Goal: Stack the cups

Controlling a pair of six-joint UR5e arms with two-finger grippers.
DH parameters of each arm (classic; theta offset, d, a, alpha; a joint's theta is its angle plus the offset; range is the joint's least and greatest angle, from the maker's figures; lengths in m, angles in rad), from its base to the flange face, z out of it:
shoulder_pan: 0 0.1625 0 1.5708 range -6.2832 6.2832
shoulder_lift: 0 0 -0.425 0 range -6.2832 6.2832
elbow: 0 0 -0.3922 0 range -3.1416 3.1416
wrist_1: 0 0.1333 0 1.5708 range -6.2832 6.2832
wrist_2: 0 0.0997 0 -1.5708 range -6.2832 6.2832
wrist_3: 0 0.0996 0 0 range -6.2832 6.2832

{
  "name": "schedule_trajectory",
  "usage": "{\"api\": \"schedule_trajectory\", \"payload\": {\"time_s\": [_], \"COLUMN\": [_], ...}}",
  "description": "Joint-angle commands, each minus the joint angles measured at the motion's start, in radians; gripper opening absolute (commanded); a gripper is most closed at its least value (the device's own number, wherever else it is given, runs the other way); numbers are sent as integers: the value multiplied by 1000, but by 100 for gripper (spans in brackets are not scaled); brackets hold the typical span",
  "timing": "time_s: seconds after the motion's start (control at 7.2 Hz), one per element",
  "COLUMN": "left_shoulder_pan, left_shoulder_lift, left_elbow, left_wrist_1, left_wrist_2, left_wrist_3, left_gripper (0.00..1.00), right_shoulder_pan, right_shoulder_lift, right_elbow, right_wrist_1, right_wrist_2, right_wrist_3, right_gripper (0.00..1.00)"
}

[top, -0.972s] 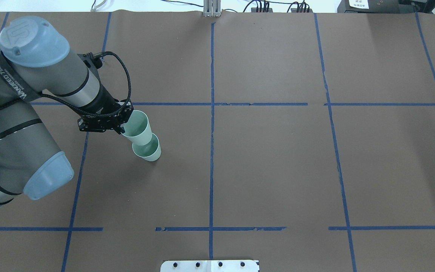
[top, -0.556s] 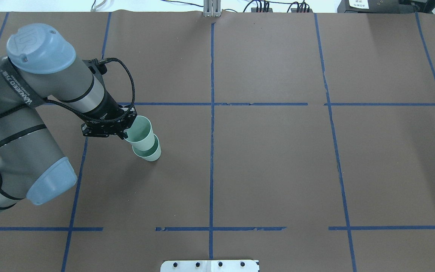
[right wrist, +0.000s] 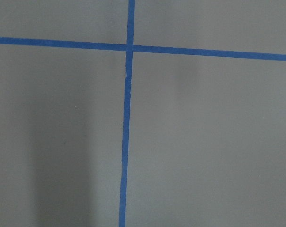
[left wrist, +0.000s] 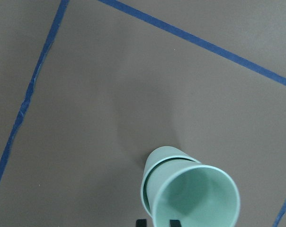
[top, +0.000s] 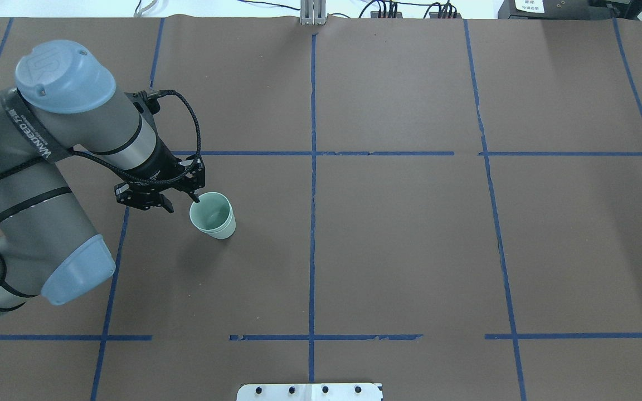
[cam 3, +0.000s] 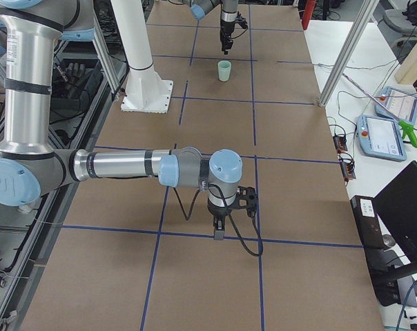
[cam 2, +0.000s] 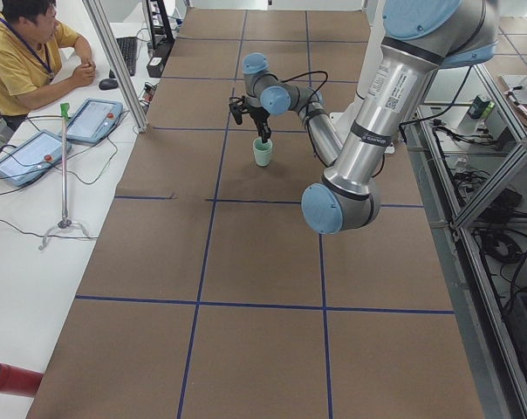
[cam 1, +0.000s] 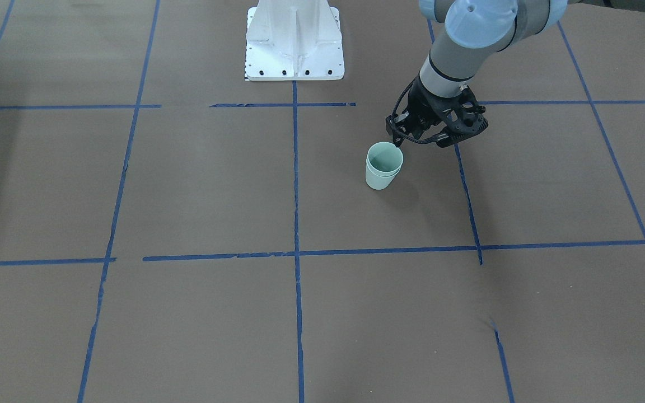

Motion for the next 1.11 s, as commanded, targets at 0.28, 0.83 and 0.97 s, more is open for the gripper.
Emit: {"api": "schedule_trajectory", "payload": {"time_s": [0.28,0.83,0.97], "left_shoulder_pan": [-47,-395,-484], "left_shoulder_lift": [36,303,384], "left_elbow": [-27,-23,-5], "left_wrist_1": [-6,-3,-6], "left_wrist_2": [-14,-75,-77], "left_wrist_3": [158,875,1052], "left_gripper": [100,100,100], "right_shoulder_pan": [0,0,-1], "right_shoulder_lift": [0,0,0], "right_elbow": [0,0,0], "right_wrist_1": [0,0,0], "right_wrist_2": [0,0,0], "right_wrist_3": [0,0,0], "right_gripper": [100,100,100]}}
